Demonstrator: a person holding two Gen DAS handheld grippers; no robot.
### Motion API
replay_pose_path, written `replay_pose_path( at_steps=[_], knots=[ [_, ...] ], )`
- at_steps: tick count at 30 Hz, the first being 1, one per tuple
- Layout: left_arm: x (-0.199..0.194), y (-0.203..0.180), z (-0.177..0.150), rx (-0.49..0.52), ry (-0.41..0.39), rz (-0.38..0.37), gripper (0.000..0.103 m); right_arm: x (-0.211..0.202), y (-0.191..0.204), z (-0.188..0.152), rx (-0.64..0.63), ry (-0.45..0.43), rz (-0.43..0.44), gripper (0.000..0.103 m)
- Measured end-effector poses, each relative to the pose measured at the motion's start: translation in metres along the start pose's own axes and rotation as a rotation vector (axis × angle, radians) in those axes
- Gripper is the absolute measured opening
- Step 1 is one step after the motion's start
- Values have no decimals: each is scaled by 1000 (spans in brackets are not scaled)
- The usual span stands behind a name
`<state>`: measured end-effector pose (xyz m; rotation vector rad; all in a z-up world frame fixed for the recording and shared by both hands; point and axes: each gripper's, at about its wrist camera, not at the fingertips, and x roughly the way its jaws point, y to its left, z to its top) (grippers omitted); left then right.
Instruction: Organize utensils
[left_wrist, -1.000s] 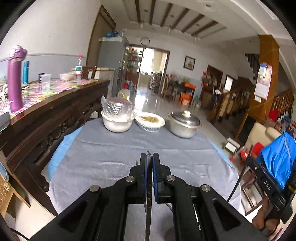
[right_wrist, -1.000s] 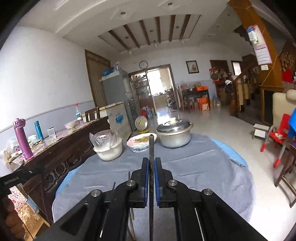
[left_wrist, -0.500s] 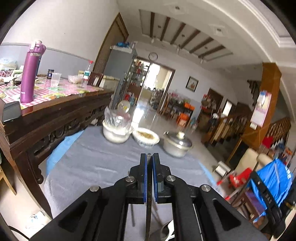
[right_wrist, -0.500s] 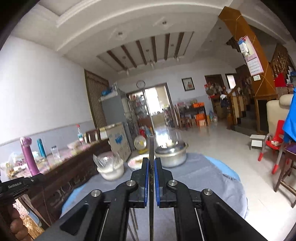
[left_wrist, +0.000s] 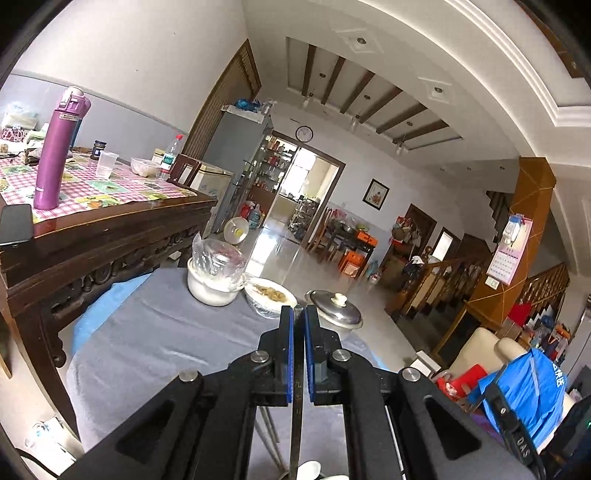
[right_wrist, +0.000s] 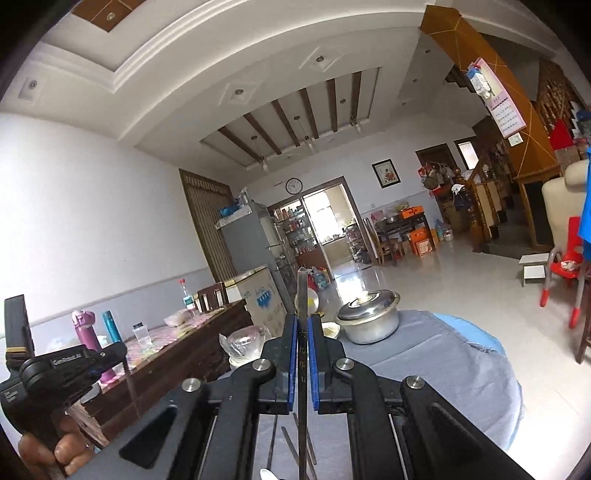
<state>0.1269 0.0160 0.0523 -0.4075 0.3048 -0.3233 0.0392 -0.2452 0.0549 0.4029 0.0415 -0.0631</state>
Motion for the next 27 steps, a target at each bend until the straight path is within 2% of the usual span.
replay_pose_path(
  at_steps=[5,9,15,19,22,27],
  knots=[
    [10,-7,-1,3,-29,10,6,0,9,-7,7,-20,2,6],
    [24,-8,-5,-23,-24,18,6,4,24,-17,-43,-26,-1,6],
    [38,-8,-19,-10,-24,60,6,15,34,-32,-87,44,22,6],
    [49,-1,-30,-5,8,93,6,16,36,-37,-108,70,23,6],
    [57,5,-37,-17,51,90,6,18,37,-39,-123,86,21,6],
    [57,7,-43,-2,79,75,6,22,35,-43,-133,120,13,7]
  ],
)
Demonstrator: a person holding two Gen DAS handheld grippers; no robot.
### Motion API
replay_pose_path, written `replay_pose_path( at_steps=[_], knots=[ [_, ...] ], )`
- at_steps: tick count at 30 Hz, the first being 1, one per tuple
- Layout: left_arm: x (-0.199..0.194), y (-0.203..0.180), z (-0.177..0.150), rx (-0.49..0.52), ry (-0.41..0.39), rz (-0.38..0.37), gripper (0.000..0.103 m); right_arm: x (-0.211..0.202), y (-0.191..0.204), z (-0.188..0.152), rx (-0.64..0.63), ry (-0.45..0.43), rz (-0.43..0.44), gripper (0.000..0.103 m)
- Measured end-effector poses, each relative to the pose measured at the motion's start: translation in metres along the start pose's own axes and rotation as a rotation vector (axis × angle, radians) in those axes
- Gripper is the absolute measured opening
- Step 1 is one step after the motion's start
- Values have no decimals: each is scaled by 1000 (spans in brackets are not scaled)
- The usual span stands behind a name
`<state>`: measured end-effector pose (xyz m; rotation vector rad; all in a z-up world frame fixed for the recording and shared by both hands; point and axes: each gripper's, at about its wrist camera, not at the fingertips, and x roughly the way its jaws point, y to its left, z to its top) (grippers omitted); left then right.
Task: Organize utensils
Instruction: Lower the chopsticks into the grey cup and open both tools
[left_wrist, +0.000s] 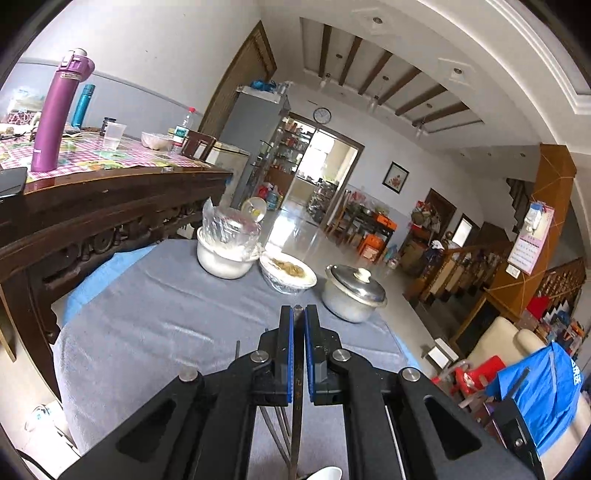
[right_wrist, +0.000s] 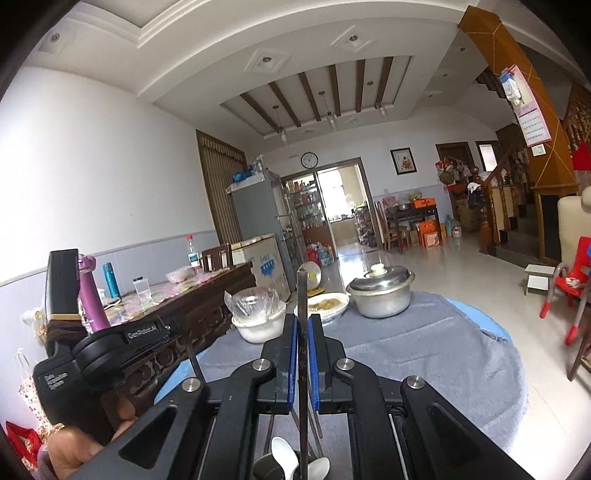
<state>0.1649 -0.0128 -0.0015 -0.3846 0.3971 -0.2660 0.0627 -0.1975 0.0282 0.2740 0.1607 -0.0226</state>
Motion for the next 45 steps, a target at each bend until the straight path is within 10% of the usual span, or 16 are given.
replay_pose_path(
  at_steps=[16,22,33,45],
  knots=[
    [-8,18,-12,49,82,-29,7,6,-22,-1,71,58,6,8],
    [-9,44,-24,72,105,63,39,8,-37,-1,92,70,-40,8],
    [-8,73,-60,132,299,248,55,14,-75,-18,180,190,-105,21],
    [-36,42,-82,278,340,244,65,-11,-61,-21,148,206,-120,32]
  ],
)
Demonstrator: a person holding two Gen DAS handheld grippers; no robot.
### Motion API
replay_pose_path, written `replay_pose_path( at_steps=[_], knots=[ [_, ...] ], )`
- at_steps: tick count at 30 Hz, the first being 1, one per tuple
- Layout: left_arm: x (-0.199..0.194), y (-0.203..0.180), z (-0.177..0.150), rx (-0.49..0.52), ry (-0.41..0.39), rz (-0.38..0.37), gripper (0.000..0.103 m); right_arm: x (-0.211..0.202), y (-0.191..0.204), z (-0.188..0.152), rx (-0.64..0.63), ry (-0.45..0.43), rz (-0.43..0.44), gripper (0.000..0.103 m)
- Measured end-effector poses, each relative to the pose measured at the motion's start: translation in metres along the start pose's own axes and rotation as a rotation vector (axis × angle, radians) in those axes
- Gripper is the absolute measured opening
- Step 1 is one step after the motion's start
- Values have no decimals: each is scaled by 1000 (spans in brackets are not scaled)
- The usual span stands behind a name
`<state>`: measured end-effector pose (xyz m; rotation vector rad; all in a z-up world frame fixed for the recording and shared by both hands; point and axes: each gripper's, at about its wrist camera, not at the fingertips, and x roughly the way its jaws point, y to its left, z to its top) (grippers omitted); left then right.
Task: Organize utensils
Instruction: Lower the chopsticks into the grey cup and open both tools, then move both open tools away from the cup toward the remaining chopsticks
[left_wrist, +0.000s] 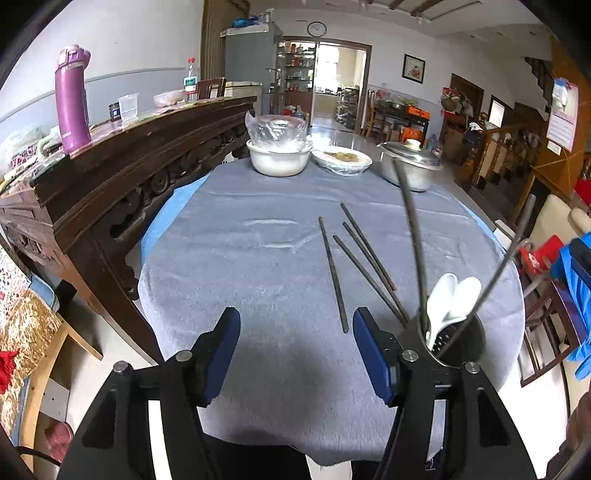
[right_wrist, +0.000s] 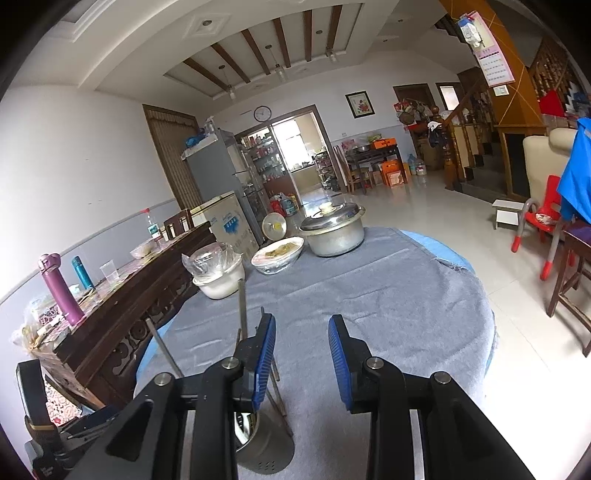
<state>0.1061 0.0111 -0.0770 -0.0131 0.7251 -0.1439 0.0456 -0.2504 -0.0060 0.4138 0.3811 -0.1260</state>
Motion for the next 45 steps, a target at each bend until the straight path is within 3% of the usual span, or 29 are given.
replay_pose_path(
  at_steps=[12,17,31,37,45],
  knots=[
    [-39,-11,-15,83,-38,8,69,-28,29,-6,-57,-3,39,33],
    [-57,-15,-22,114,-63,7,70,-42,34,-9,-64,-5,49,46],
    [-100,-18,-28,149,-139,24,74,-74,23,-2,6,-15,74,46],
    [-95,-18,-25,142,-142,27,75,-74,18,7,25,-28,68,48],
    [-67,-20,-21,130,-90,64,75,-40,-2,8,51,19,61,48]
  ],
)
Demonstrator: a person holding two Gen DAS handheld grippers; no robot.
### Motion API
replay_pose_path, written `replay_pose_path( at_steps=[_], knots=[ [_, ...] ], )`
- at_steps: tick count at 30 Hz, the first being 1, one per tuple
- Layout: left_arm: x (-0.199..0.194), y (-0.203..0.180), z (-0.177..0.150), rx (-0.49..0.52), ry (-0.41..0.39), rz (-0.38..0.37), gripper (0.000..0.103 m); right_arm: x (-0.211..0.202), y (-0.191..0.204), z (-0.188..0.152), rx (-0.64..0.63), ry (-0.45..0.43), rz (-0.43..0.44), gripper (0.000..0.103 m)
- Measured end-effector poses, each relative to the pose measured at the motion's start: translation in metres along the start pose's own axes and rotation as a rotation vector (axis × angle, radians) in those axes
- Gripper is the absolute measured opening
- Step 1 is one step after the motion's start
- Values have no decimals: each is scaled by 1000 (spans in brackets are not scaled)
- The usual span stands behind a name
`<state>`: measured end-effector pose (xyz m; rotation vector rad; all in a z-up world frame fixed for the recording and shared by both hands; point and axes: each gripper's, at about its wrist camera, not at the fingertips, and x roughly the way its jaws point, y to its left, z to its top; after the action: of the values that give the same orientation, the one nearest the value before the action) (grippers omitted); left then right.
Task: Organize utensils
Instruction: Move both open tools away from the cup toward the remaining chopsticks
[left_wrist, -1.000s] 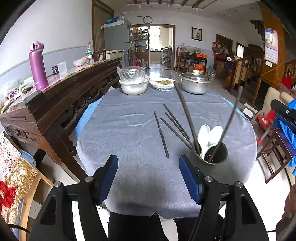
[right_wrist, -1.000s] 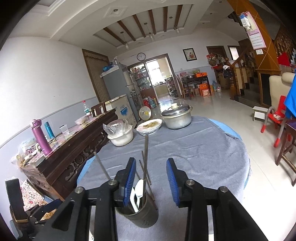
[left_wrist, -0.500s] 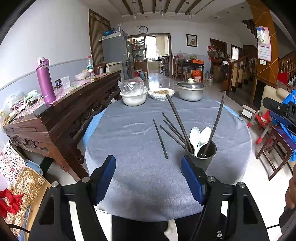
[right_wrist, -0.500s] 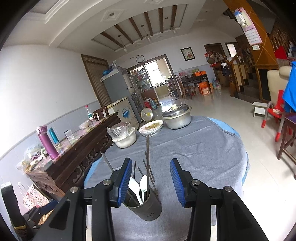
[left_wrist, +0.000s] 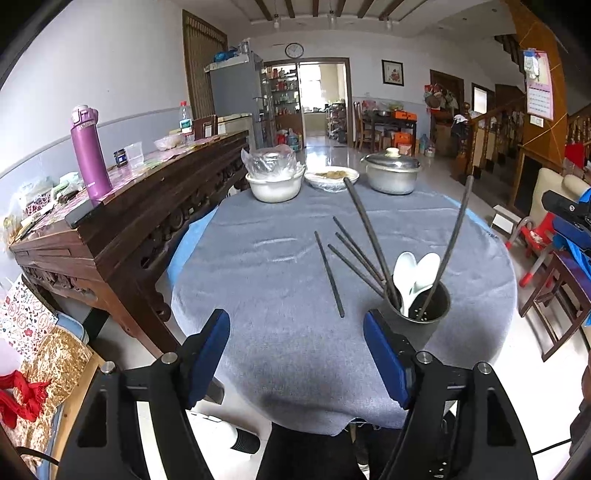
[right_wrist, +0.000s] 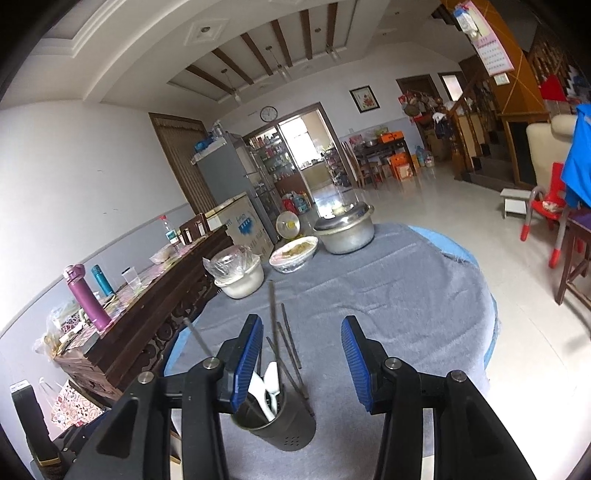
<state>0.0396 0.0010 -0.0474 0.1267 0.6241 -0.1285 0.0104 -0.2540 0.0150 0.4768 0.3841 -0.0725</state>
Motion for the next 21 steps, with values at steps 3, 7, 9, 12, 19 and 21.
replay_pose_path(
  at_steps=[3,7,9,12,19,21],
  knots=[
    [10,-4,1,3,12,16,75,14,-15,0,15,11,-12,48],
    [21,-13,5,19,10,47,75,30,-44,-1,52,21,-27,48],
    [26,-17,8,28,7,60,75,35,-59,-1,74,25,-33,48],
    [33,-20,14,28,10,77,75,38,-81,2,99,14,-45,48],
    [54,-25,30,40,64,150,75,51,-104,26,109,-2,13,48],
    [61,-23,33,24,87,159,75,59,-102,32,97,-2,40,48]
  ],
)
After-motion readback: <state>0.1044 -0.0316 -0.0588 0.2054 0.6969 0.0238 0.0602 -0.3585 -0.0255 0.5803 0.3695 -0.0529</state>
